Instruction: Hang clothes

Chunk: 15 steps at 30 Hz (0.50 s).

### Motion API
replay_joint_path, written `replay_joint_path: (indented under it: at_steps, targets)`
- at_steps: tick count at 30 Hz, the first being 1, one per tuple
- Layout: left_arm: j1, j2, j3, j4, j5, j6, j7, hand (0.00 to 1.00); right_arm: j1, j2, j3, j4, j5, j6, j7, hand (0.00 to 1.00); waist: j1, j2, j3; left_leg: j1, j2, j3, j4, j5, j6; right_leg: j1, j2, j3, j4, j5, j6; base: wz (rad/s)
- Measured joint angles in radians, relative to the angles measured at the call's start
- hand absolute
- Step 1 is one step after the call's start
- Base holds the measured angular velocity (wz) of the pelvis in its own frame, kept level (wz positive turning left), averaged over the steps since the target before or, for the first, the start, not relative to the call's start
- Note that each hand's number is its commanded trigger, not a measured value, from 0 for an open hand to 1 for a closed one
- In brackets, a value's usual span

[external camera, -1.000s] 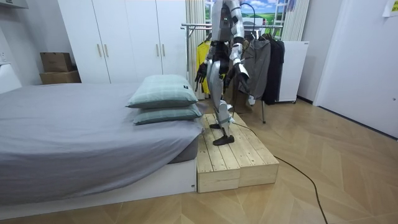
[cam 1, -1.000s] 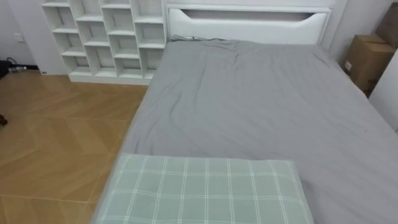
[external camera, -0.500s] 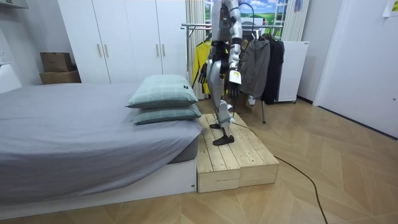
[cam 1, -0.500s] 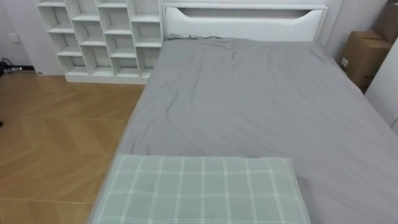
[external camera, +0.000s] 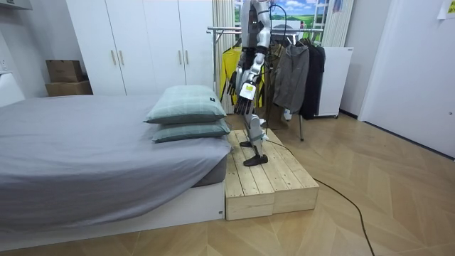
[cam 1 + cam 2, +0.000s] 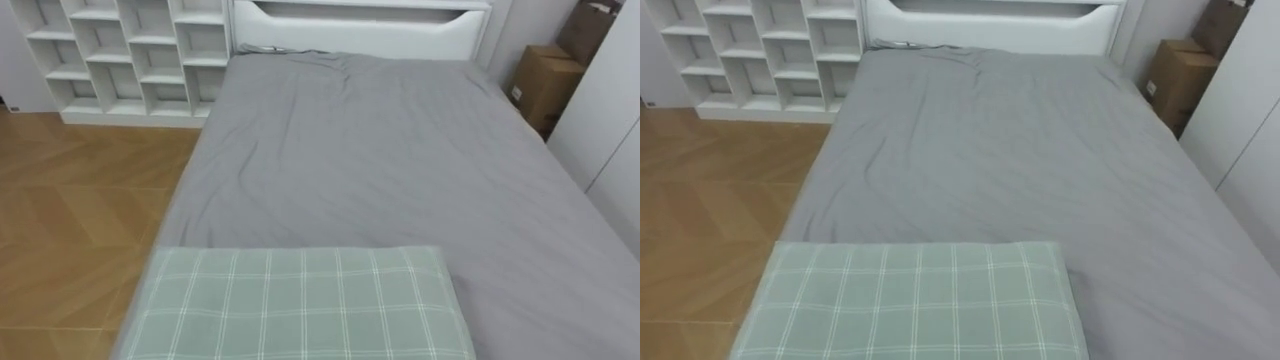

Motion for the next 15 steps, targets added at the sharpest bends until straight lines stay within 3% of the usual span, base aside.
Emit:
replay_joint_path:
  at_steps: [15]
  targets:
    - [-0.004,0.004,-0.001,0.028,0.002,-0.006,-0.039,0.0,-0.002,-0.001,-0.001,0.032,0.042,-0.02,-0.002,0.0,-0.004,0.012,0.0057,0.003,0.0,0.006,-0.012,0.001,-0.001,0.01,0.0,0.002,0.0,0.0,0.0,0.0]
